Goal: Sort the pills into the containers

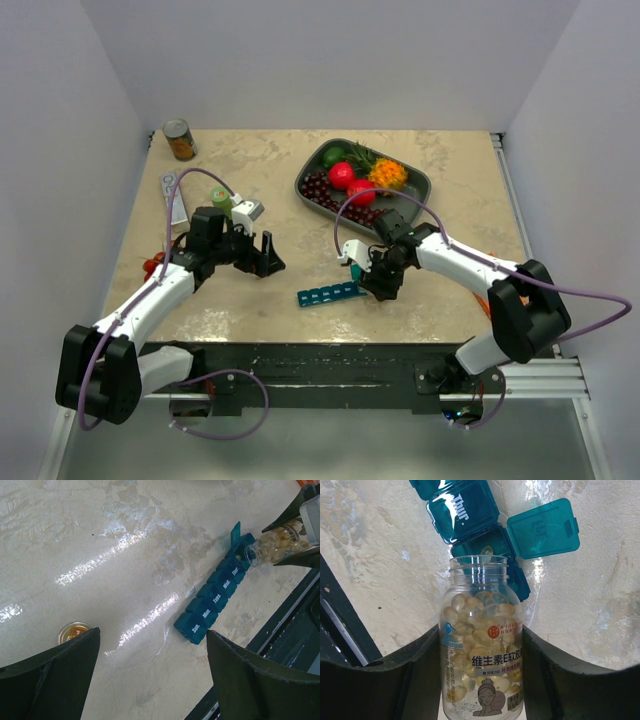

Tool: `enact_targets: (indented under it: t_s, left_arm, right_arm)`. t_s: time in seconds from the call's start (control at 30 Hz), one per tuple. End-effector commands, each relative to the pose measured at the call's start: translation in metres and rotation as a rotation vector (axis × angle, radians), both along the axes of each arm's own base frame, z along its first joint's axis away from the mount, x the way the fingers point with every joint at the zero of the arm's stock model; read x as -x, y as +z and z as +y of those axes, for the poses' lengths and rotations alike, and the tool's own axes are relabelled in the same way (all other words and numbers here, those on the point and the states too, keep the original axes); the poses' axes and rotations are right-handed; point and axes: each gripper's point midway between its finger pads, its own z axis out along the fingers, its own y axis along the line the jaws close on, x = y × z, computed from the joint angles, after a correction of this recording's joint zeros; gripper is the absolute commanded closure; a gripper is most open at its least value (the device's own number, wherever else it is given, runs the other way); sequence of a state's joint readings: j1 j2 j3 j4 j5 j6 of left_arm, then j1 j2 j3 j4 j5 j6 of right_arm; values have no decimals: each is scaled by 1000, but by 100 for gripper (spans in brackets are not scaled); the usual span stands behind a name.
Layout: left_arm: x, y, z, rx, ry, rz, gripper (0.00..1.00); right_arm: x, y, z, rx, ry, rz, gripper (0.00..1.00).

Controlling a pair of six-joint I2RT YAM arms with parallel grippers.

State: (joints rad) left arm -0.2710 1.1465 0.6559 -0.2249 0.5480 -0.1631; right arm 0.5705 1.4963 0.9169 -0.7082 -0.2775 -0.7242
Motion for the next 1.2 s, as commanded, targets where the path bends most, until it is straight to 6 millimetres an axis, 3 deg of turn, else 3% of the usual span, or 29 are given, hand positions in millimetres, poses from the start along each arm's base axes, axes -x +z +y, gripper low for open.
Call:
enact_targets:
  t_s: [0.0,1.17]
  left_arm:
    - [-5,13,-6,14,-38,-61,9]
    - [-6,19,-6,17,-35,-82,10]
  right_arm:
    - [0,10,11,-37,-1,29,95]
    - [1,14,13,-100,-39,72,95]
